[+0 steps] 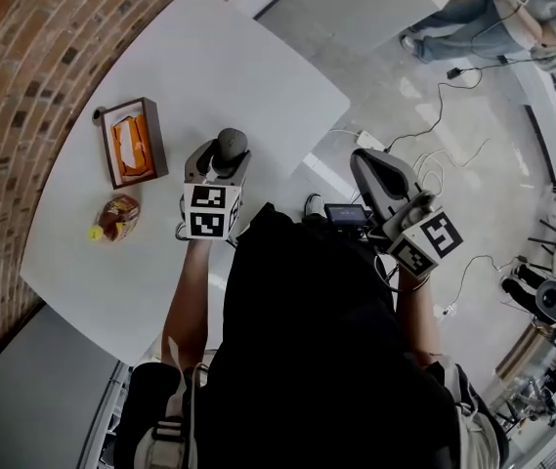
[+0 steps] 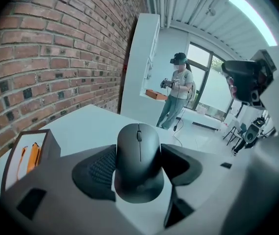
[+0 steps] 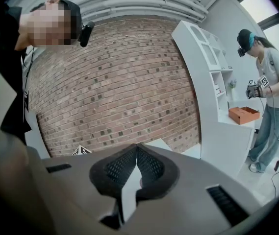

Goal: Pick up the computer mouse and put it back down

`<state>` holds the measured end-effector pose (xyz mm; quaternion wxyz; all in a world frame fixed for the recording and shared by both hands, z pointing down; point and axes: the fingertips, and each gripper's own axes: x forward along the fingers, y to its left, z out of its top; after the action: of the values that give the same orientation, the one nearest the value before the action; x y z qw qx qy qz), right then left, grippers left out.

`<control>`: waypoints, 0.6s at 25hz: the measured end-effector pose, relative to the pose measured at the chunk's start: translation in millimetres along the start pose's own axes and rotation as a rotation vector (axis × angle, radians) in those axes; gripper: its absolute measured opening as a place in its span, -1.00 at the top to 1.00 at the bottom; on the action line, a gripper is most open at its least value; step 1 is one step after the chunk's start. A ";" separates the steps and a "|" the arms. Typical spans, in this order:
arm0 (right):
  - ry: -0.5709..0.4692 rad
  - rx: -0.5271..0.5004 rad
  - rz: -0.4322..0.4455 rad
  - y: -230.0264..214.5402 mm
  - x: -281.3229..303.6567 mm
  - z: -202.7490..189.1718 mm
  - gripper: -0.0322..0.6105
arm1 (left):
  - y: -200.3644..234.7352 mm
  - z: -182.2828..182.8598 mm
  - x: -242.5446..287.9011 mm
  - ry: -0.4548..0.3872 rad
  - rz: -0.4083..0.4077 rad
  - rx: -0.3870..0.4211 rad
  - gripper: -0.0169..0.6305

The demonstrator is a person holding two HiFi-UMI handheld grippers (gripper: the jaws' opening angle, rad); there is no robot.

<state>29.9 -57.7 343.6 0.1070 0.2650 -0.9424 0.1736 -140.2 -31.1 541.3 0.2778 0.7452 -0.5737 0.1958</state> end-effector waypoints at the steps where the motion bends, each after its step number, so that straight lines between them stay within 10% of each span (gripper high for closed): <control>1: 0.000 0.002 -0.004 0.3 -1.1 -0.6 0.84 | 0.8 -6.2 4.0 0.019 0.000 0.008 0.03; 15: 0.002 0.022 -0.091 -9.2 -24.5 -5.7 0.84 | 7.1 -62.6 39.1 0.213 -0.009 -0.001 0.02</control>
<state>56.0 -51.5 344.1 0.1127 0.3084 -0.9274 0.1791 -135.0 -21.6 614.7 0.3382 0.7226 -0.5378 0.2724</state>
